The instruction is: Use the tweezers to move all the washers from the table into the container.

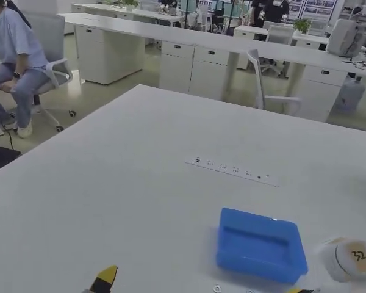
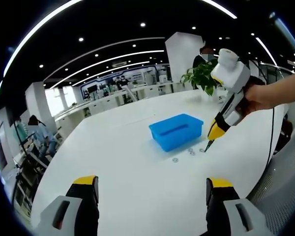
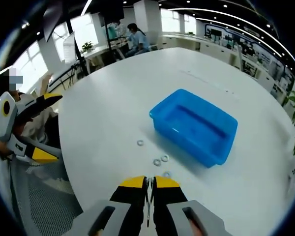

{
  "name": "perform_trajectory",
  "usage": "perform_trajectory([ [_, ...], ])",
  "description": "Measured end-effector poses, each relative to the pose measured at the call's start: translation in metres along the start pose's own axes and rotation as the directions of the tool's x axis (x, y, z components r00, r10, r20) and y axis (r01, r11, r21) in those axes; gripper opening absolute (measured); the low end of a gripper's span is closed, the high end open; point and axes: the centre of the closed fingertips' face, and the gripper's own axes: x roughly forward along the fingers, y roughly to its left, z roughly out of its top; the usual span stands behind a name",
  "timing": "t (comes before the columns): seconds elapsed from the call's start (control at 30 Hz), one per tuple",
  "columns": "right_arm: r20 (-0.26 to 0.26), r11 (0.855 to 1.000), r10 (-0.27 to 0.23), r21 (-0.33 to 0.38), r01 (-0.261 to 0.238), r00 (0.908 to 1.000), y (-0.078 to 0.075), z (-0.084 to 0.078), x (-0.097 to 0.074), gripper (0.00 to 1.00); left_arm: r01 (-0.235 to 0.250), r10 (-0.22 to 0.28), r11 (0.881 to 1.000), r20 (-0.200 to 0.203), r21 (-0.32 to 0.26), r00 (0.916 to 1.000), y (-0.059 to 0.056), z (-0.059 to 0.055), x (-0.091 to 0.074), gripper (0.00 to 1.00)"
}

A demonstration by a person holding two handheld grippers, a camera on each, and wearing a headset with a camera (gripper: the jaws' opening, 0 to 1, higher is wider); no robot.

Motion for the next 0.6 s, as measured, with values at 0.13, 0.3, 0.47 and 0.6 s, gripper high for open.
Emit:
perform_trajectory([
  [0.13,-0.046,1.0,0.019,-0.005,-0.02,0.9988,0.005,-0.005,0.004,0.01,0.004,-0.004,1.0,0.001,-0.014,1.0,0.0,0.001,-0.001,0.93],
  [0.3,-0.118,0.999,0.021,-0.044,-0.026,0.9928,0.008,-0.013,0.014,0.01,0.009,-0.009,1.0,0.004,-0.017,0.9999,0.0,0.003,-0.001,0.93],
  [0.47,-0.146,0.998,0.013,-0.066,-0.023,0.9893,0.01,-0.01,0.02,0.01,0.013,-0.012,1.0,0.011,-0.016,0.9999,0.0,0.006,-0.003,0.93],
  [0.6,-0.126,0.997,0.0,-0.076,-0.009,0.992,0.009,-0.004,0.022,0.01,0.02,-0.019,0.999,0.019,-0.036,0.9996,0.002,0.013,-0.008,0.93],
])
